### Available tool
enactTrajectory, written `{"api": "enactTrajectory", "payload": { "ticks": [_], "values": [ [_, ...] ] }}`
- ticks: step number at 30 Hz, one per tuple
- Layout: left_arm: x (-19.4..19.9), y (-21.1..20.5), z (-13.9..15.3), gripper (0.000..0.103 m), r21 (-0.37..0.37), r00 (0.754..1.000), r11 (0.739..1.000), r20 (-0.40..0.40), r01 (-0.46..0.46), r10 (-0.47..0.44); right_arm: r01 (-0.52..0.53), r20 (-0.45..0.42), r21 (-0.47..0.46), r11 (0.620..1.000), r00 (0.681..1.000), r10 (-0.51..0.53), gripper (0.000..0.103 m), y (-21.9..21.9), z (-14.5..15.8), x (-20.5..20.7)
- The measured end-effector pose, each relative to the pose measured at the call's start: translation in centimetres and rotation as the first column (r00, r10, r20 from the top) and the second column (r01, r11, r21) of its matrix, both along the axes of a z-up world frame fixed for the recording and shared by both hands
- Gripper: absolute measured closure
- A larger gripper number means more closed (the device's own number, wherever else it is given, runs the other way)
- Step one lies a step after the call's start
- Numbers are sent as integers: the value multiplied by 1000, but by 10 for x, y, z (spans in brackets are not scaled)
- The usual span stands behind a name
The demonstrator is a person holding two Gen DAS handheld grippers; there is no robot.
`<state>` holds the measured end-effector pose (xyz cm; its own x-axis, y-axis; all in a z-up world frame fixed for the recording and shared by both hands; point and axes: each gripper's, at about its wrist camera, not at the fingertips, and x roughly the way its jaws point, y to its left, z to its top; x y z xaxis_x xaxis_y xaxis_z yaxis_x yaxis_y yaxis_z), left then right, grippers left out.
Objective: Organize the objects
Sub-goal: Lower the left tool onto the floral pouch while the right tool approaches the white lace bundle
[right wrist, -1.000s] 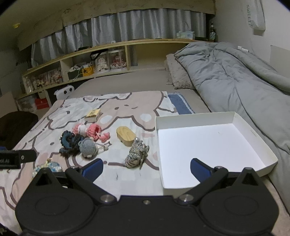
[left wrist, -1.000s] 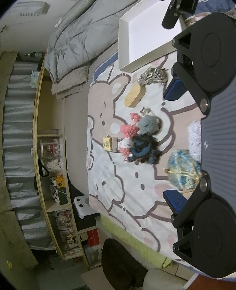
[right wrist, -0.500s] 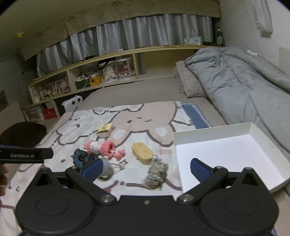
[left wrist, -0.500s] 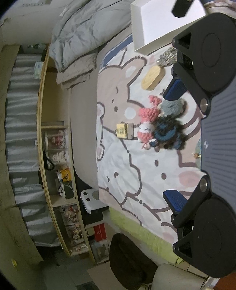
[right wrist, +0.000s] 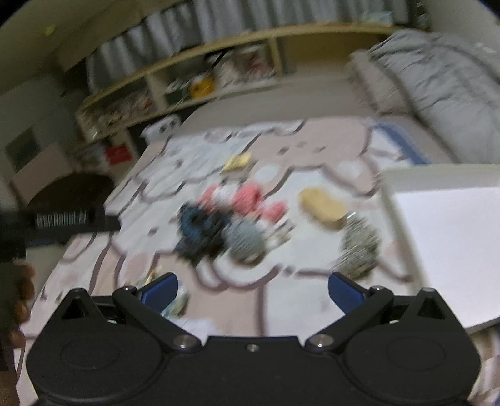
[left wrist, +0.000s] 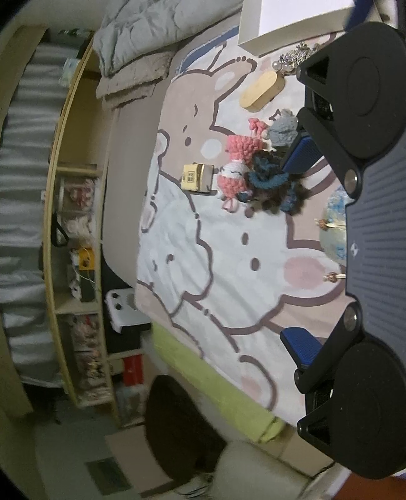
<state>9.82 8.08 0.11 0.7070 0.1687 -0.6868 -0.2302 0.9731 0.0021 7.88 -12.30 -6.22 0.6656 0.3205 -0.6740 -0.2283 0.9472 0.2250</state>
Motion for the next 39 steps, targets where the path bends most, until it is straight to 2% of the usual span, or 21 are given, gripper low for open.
{"api": "enactTrajectory", "payload": {
  "ticks": [4, 10, 16, 20, 24, 32, 36, 39],
  "values": [
    [-5, 9, -5, 0, -51, 1000, 999, -17, -11, 10, -60, -61, 1, 998, 996, 60, 0, 25, -22, 2],
    [-1, 14, -17, 0, -70, 998, 997, -63, -25, 21, -98, -113, -47, 994, 989, 93, 0, 59, -50, 5],
    [17, 14, -45, 0, -83, 983, 997, -182, -12, -3, -130, -154, -107, 986, 982, 113, 0, 78, -75, 7],
    [28, 12, -59, 0, -63, 972, 998, -236, -18, 2, -117, -141, -111, 987, 985, 101, 0, 64, -78, 10],
    [34, 5, -69, 0, -62, 962, 998, -273, 5, -21, -131, -103, -185, 974, 988, 113, 0, 52, -74, 11],
    [40, -9, -84, 0, -53, 946, 997, -315, 60, -74, -150, -142, -226, 963, 983, 119, 0, 21, -66, 21],
    [44, -15, -92, 0, -58, 937, 994, -335, 88, -102, -171, -182, -188, 967, 974, 137, 0, 6, -61, 18],
    [48, -18, -102, 0, -43, 923, 994, -370, 97, -106, -138, -199, -135, 981, 974, 110, 0, -5, -59, 13]
  ]
}}
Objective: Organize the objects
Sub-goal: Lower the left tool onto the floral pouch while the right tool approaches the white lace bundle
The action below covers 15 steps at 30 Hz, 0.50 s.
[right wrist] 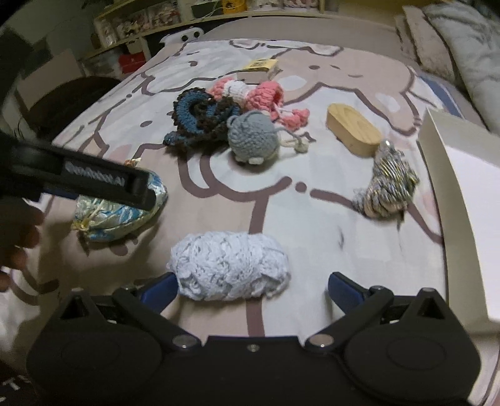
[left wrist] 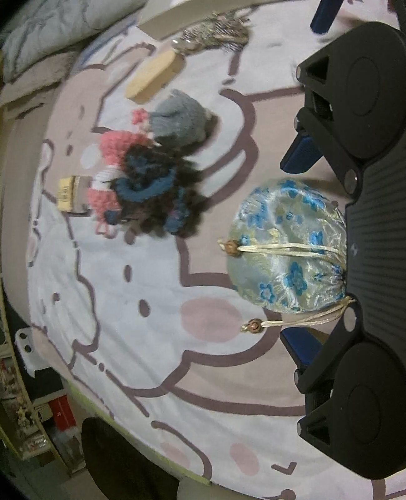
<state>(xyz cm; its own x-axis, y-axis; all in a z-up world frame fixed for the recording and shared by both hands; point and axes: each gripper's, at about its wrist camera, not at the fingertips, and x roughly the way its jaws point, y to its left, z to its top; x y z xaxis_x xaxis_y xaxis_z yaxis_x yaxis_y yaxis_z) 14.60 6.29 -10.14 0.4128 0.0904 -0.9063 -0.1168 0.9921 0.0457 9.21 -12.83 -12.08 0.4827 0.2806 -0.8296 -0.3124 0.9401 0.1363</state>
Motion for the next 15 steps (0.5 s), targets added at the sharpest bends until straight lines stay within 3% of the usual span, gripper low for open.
{"api": "enactTrajectory", "payload": {
  "ticks": [6, 12, 15],
  "values": [
    [3, 9, -16, 0, -18, 998, 1000, -63, -24, 22, 63, -5, 100, 993, 998, -63, 0, 0, 0, -2],
    [2, 11, -21, 0, -4, 995, 1000, -94, -18, 18, -45, 71, 1, 999, 996, 45, 0, 19, -7, 5],
    [2, 13, -21, 0, -10, 995, 1000, -96, -14, 13, -96, 60, -19, 995, 993, 97, 0, 21, -12, 11]
  ]
}}
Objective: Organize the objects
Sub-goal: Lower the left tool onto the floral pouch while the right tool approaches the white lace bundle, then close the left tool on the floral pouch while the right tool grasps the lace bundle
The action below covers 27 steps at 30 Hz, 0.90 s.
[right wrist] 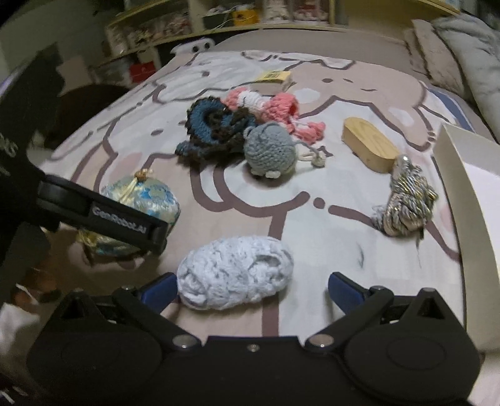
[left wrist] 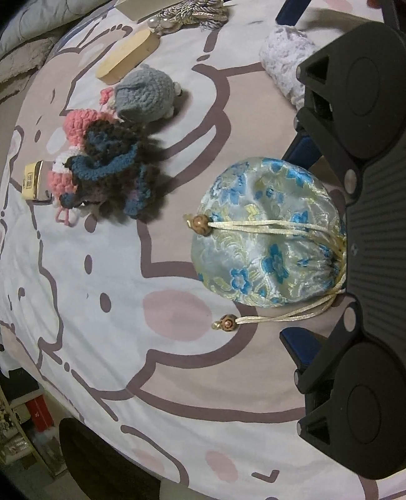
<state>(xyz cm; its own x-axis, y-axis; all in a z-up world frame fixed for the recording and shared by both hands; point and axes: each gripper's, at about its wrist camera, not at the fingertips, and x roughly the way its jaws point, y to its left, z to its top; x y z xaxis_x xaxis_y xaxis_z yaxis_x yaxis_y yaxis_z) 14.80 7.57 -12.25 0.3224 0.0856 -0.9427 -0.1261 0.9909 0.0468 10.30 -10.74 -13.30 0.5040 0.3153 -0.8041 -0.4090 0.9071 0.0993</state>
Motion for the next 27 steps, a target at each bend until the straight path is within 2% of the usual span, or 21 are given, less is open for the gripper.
{"api": "enactTrajectory", "payload": {
  "ticks": [2, 3, 6, 8, 10, 13, 16, 18, 27],
  "values": [
    [0, 1, 1, 0, -18, 1000, 1000, 7, -9, 9, -29, -13, 3, 1000, 999, 29, 2, 1, -3, 3],
    [0, 2, 3, 0, -35, 1000, 999, 18, -14, 14, -43, -11, 6, 999, 999, 43, 8, 2, -4, 3],
    [0, 1, 7, 3, -59, 999, 998, 48, -8, 11, -84, 11, 3, 996, 996, 84, 11, 5, -5, 4],
    [1, -1, 7, 8, -53, 998, 999, 57, -5, 8, -109, 19, -4, 994, 994, 109, 14, 8, -5, 5],
    [2, -1, 8, 11, -52, 998, 999, 62, -8, 11, -131, 19, 6, 991, 991, 130, 22, 8, -4, 5],
    [2, 0, 9, 19, -57, 998, 998, 68, 3, 1, -141, 15, 5, 990, 990, 140, 25, 7, -1, 3],
    [2, 0, 11, 21, -53, 998, 998, 68, 15, -11, -128, 16, 19, 992, 992, 128, 26, 4, 3, 2],
    [0, 5, 15, 21, -75, 996, 997, 86, -6, 12, -110, 23, 28, 994, 994, 109, 27, 1, 8, 2],
    [-15, 11, 61, 21, -151, 957, 988, 281, -28, 70, -16, 131, 81, 997, 991, 5, 27, -26, 52, 7]
  ]
}}
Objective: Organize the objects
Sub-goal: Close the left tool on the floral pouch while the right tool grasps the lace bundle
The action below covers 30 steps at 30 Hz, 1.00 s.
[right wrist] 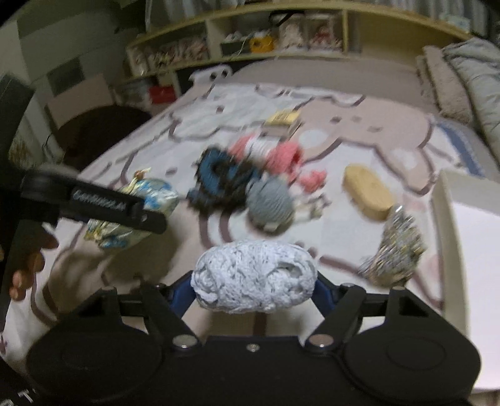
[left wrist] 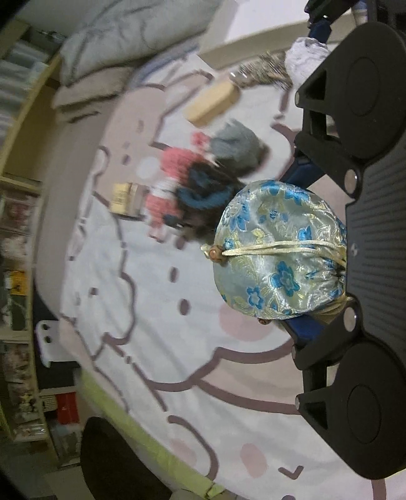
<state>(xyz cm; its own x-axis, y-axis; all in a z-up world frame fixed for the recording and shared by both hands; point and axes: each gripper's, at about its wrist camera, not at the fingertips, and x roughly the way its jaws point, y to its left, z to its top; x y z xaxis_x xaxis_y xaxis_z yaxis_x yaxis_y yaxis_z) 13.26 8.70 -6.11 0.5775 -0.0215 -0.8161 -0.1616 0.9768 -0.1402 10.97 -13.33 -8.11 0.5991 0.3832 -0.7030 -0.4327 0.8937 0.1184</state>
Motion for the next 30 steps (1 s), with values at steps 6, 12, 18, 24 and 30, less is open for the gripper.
{"api": "enactTrajectory", "payload": {
  "ticks": [6, 12, 18, 24, 30],
  "values": [
    [-15, -4, 25, 21, -23, 996, 1000, 92, -1, 3, 50, 48, 42, 998, 997, -52, 26, -19, 24, 5],
    [-23, -7, 37, 21, -14, 991, 1000, 135, -3, 5, 72, 98, 29, 997, 992, -75, 26, -26, 39, 4],
    [-30, -12, 47, 21, 11, 986, 1000, 169, 0, -2, 102, 112, 28, 994, 988, -105, 26, -34, 54, 7],
    [-27, -18, 69, 21, 24, 976, 1000, 215, 15, -20, 118, 141, 31, 993, 983, -121, 26, -40, 76, 16],
    [-5, -33, 92, 21, 27, 967, 999, 253, 24, -30, 153, 191, 59, 987, 968, -161, 26, -63, 108, 34]
  ]
}}
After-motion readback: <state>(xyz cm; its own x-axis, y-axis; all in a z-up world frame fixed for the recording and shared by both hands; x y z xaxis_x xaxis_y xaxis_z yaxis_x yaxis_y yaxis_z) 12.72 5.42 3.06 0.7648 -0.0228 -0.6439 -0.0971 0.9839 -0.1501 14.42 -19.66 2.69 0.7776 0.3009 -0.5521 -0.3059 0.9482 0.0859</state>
